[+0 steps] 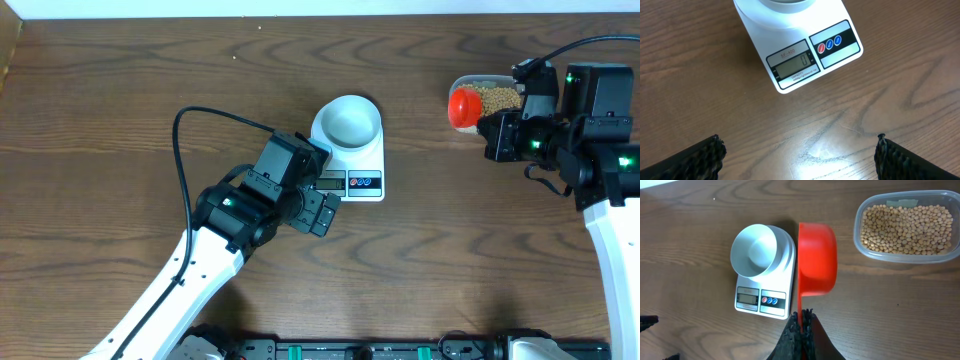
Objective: Scoop item into bowl and weigh 50g on scale
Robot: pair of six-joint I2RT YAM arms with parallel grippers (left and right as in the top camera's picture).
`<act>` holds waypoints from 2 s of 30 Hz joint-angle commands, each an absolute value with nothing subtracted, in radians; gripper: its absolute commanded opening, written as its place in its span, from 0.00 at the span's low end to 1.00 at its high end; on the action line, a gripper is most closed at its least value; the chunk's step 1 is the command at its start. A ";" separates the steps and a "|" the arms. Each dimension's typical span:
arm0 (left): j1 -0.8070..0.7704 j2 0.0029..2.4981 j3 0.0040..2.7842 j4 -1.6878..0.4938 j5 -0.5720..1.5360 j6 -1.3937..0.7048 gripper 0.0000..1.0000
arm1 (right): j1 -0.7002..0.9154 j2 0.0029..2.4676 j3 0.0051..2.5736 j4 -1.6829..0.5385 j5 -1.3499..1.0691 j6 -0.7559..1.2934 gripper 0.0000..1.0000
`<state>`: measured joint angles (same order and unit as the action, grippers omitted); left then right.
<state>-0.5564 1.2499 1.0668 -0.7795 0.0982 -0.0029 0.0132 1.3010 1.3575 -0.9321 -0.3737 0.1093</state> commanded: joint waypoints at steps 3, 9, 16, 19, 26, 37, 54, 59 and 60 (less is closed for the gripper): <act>-0.553 1.247 1.073 -0.782 0.093 -0.004 0.98 | 0.008 1.298 1.353 -0.936 -0.387 0.095 0.01; -0.553 1.247 1.073 -0.781 0.093 -0.004 0.97 | 0.008 1.298 1.353 -0.936 -0.387 0.088 0.01; -0.553 1.247 1.073 -0.782 0.093 -0.004 0.97 | 0.008 1.298 1.353 -0.933 -0.388 0.089 0.01; -0.553 1.247 1.073 -0.781 0.093 -0.004 0.98 | 0.008 1.298 1.353 -0.936 -0.387 0.088 0.01; -0.553 1.247 1.073 -0.782 0.093 -0.004 0.98 | 0.008 1.298 1.354 -0.912 -0.387 0.080 0.01; -0.553 1.248 1.073 -0.781 0.093 -0.004 0.98 | 0.008 1.298 1.354 -0.883 -0.387 0.080 0.01; -0.553 1.248 1.073 -0.781 0.093 -0.004 0.98 | 0.008 1.298 1.354 -0.849 -0.369 0.080 0.01; -0.553 1.247 1.073 -0.781 0.093 -0.004 0.98 | 0.008 1.298 1.354 -0.849 -0.369 0.079 0.01; -0.553 1.247 1.073 -0.781 0.093 -0.004 0.98 | 0.008 1.298 1.353 -0.849 -0.369 0.079 0.01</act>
